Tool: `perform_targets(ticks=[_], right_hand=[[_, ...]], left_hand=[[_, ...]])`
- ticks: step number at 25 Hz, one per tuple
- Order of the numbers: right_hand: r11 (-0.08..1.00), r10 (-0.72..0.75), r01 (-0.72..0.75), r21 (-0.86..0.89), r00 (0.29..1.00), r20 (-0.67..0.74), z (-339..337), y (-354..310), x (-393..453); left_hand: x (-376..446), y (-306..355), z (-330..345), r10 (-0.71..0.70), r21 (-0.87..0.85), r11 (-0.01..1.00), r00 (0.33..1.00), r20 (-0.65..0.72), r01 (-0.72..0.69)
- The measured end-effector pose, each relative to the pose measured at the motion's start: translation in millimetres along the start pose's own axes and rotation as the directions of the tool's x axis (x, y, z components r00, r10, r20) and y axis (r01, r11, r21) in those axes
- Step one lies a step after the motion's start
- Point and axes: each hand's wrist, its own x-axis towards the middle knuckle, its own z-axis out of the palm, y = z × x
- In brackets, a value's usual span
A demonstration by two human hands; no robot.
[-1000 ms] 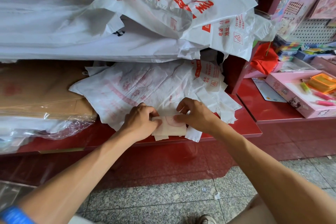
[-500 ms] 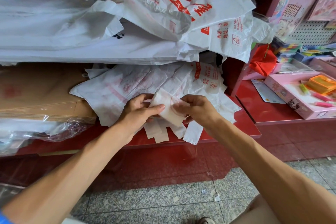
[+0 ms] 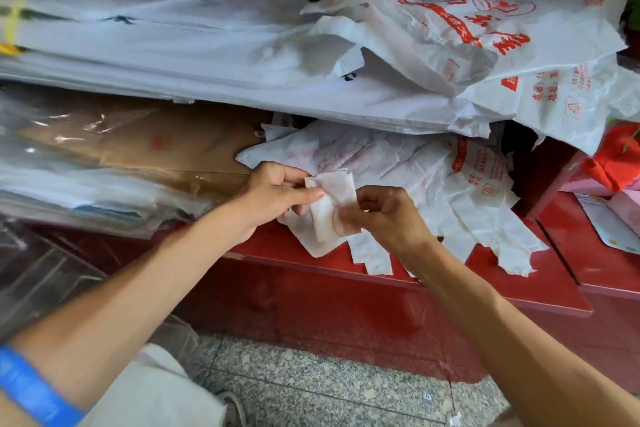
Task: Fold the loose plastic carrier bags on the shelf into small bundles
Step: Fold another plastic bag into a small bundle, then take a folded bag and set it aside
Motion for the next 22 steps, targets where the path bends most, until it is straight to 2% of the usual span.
perform_targets(ticks=[4,7,10,15,20,22], right_hand=[[0.996,-0.004,-0.009,0.093,0.990,0.142,84,-26,27],[0.993,-0.016,-0.026,0.115,0.938,0.347,166,-50,39],[0.991,-0.024,-0.046,0.123,0.860,0.509,246,-79,45],[0.994,-0.097,0.025,0.108,0.679,0.728,373,-145,19],[0.992,-0.130,0.067,0.111,0.504,0.854,479,-198,-30],[0.992,-0.120,0.094,0.086,0.461,0.879,518,-209,-56]], left_hand=[[-43,-18,-80,-0.049,-0.008,0.999,0.976,-0.210,0.049],[-93,-40,-147,-0.098,-0.098,0.993,0.897,-0.432,0.061],[-149,-60,-205,-0.145,-0.157,0.986,0.800,-0.582,0.064],[-265,-80,-290,-0.121,-0.091,0.993,0.637,-0.761,0.080],[-375,-90,-342,-0.124,-0.043,0.983,0.474,-0.872,0.178],[-415,-99,-354,-0.146,-0.059,0.975,0.420,-0.896,0.212]])
